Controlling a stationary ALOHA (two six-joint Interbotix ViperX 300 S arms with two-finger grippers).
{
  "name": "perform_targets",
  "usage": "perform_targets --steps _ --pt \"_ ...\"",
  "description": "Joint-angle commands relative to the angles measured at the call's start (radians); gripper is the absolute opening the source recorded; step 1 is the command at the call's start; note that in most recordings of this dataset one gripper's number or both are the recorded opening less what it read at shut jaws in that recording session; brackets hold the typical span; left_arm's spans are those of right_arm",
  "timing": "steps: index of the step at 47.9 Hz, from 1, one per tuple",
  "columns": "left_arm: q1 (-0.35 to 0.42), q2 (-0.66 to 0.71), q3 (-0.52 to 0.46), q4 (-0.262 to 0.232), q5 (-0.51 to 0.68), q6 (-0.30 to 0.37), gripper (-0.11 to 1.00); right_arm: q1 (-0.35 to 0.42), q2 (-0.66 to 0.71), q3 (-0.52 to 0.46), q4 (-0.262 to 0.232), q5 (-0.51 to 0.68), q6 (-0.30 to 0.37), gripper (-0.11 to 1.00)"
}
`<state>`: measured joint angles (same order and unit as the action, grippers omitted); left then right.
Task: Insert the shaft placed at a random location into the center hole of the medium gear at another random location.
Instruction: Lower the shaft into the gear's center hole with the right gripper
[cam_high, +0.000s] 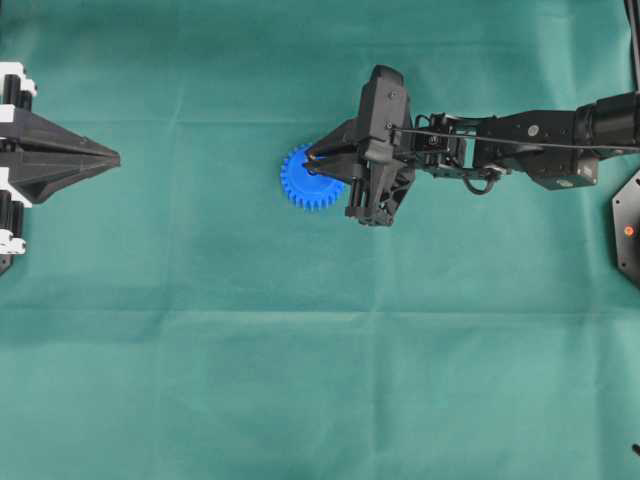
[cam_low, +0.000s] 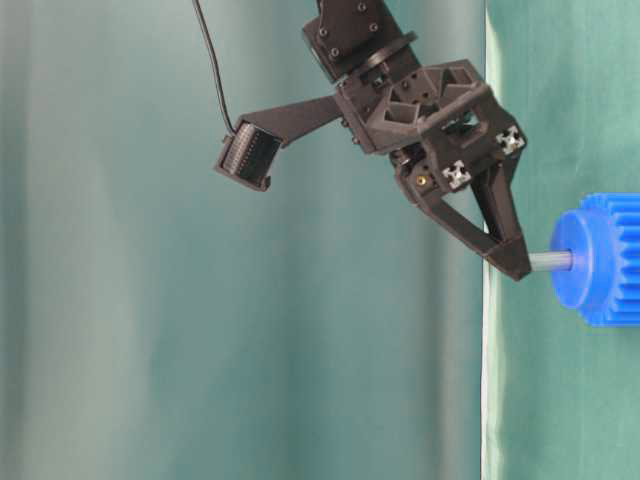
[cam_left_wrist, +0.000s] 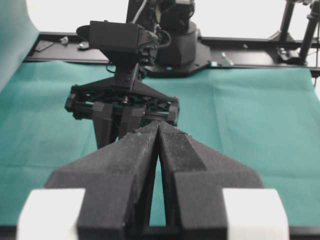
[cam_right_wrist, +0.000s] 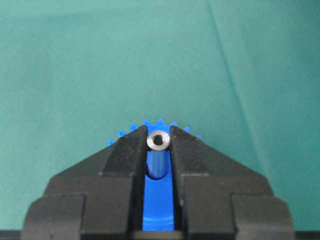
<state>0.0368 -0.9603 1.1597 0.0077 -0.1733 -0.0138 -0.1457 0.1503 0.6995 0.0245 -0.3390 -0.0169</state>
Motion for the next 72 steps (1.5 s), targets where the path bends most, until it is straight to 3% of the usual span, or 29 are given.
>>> perform_targets --steps 1,72 --pt "0.003 0.008 -0.012 0.002 -0.003 0.000 0.00 -0.002 -0.014 -0.012 0.005 -0.014 -0.003 0.14" --pt "0.003 0.008 -0.012 0.002 0.006 -0.002 0.00 0.005 0.002 -0.015 0.005 0.012 -0.002 0.14"
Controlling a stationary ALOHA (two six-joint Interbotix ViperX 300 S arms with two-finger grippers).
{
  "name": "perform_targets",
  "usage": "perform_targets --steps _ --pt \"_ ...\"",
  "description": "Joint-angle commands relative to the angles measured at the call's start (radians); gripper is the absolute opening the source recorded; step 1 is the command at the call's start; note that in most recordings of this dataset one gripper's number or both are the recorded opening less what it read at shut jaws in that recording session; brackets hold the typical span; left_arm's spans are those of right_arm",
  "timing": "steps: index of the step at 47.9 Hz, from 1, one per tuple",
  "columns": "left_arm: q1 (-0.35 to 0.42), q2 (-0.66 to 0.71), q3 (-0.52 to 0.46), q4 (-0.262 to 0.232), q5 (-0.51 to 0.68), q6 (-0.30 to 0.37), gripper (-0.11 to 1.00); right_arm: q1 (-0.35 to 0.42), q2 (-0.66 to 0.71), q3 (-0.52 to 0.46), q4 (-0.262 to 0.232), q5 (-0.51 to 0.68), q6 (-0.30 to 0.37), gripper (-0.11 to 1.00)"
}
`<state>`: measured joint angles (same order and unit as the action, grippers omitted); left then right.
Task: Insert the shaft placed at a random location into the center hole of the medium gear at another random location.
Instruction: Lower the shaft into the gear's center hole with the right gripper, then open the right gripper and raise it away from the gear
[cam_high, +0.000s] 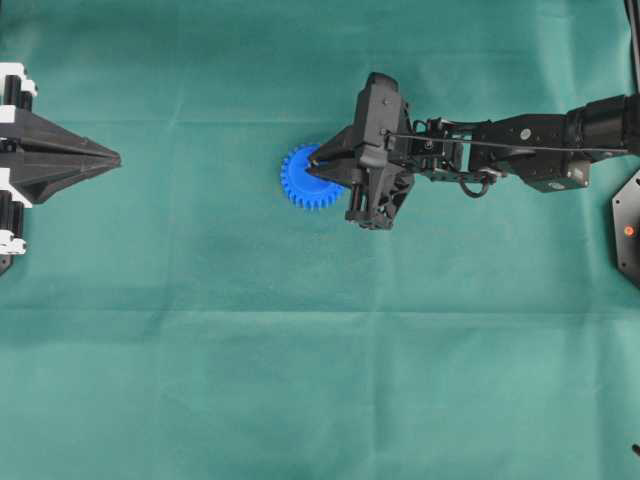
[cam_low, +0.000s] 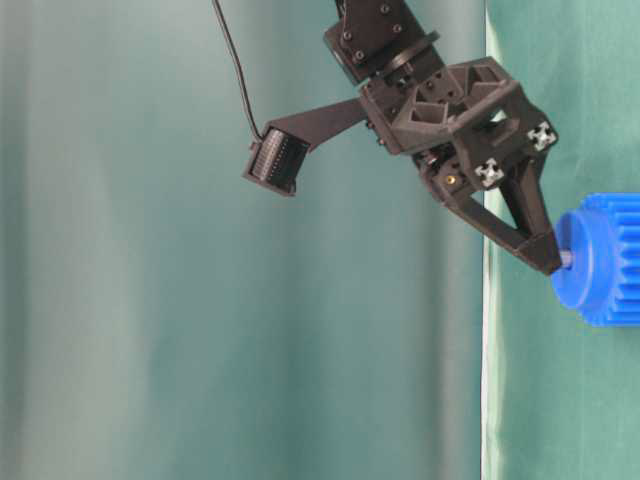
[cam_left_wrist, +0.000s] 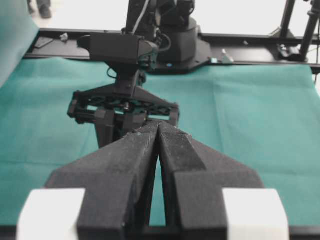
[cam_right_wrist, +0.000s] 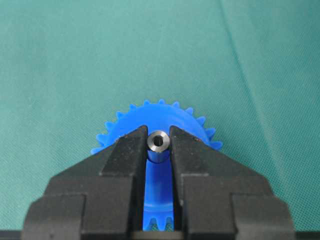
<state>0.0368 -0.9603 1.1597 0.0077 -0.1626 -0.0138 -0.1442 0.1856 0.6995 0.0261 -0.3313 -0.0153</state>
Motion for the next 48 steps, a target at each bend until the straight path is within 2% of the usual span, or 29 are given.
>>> perform_targets --steps 1,17,21,26,29,31,38,48 --pt "0.003 0.008 -0.012 0.002 -0.005 -0.002 0.00 0.003 -0.035 -0.015 0.003 0.005 -0.003 0.14" --pt "0.003 0.008 -0.012 0.002 -0.005 -0.002 0.00 0.003 -0.034 -0.015 0.003 0.009 -0.003 0.17" --pt "0.003 0.008 -0.012 0.002 -0.005 -0.002 0.00 0.003 -0.035 -0.015 0.003 0.009 -0.002 0.36" --pt "0.003 0.006 -0.012 0.002 -0.005 0.000 0.00 0.008 -0.034 -0.015 0.003 0.009 -0.002 0.70" --pt "0.003 0.008 -0.012 0.002 -0.005 -0.002 0.00 0.009 -0.034 -0.014 0.003 0.009 -0.002 0.85" --pt "0.003 0.008 -0.011 0.002 -0.005 -0.002 0.00 0.009 -0.034 -0.014 0.003 0.009 -0.002 0.92" --pt "0.003 0.008 -0.012 0.002 -0.003 -0.002 0.00 0.011 -0.041 -0.014 0.003 0.009 -0.002 0.84" --pt "0.003 0.008 -0.011 0.002 -0.002 -0.002 0.00 0.009 -0.092 -0.005 0.003 0.031 -0.005 0.85"
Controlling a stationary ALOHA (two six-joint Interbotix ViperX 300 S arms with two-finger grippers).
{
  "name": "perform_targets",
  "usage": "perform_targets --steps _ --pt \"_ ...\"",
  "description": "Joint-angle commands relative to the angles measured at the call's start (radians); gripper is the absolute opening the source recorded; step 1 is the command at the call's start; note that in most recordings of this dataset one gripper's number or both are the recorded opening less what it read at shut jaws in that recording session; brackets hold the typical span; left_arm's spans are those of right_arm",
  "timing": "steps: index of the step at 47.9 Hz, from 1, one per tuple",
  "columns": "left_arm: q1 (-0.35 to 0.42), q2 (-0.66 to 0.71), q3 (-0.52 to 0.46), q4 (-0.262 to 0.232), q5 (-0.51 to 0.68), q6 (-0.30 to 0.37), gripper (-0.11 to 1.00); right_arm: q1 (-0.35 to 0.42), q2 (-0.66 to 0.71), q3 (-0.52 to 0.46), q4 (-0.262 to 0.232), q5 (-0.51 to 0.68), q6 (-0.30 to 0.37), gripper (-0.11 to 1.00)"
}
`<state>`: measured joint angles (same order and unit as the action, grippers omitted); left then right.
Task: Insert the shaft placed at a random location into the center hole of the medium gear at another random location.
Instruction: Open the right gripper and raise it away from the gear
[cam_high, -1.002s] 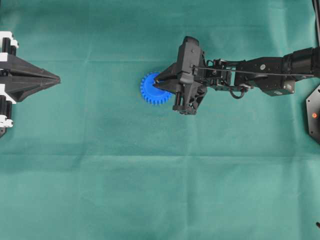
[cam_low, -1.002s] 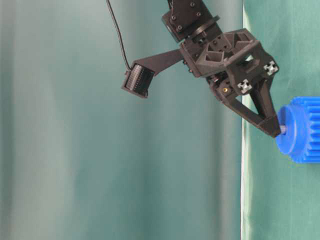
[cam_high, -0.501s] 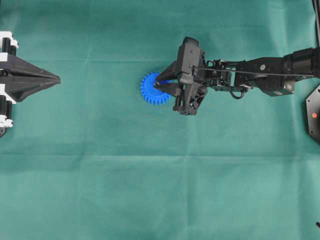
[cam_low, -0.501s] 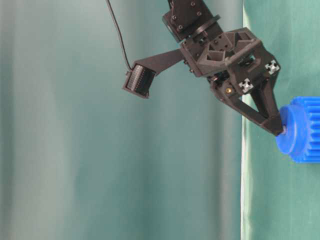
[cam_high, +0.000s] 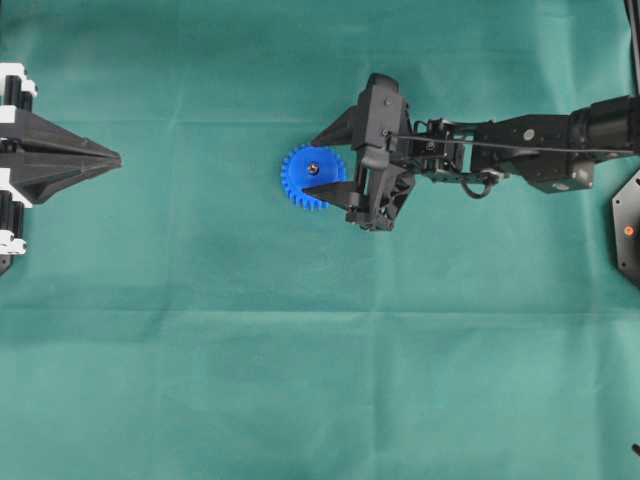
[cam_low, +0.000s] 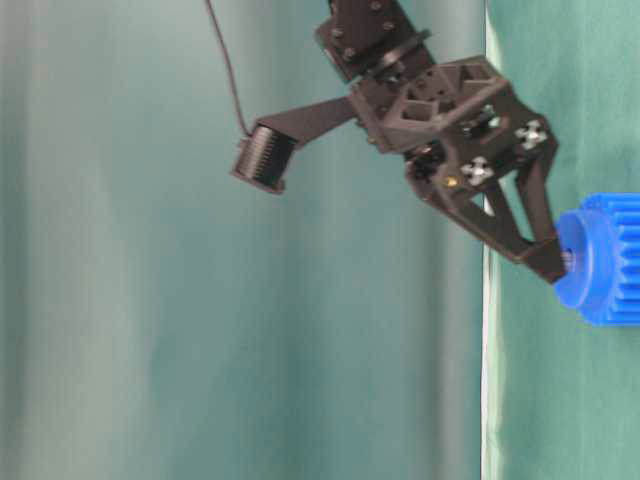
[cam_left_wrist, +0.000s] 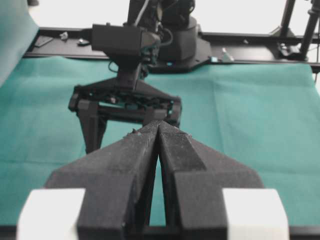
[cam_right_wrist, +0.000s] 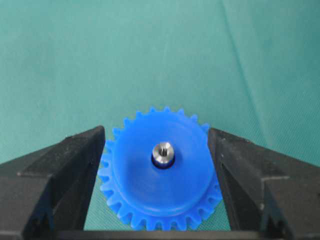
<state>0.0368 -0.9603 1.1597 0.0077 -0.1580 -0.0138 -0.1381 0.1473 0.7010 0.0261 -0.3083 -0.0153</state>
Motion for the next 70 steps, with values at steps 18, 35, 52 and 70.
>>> perform_targets --steps 18,35,52,70 --pt "0.003 0.006 -0.012 0.002 -0.006 -0.002 0.00 0.003 -0.198 0.011 0.000 0.097 -0.009 0.85" --pt "0.003 0.008 -0.012 0.002 -0.006 -0.002 0.00 0.005 -0.261 0.081 0.000 0.127 -0.005 0.85" --pt "0.003 0.008 -0.012 0.002 -0.006 0.000 0.00 0.003 -0.350 0.179 0.003 0.127 -0.003 0.85" --pt "0.003 0.008 -0.012 0.002 -0.006 0.000 0.00 0.003 -0.394 0.225 0.003 0.127 -0.002 0.85"
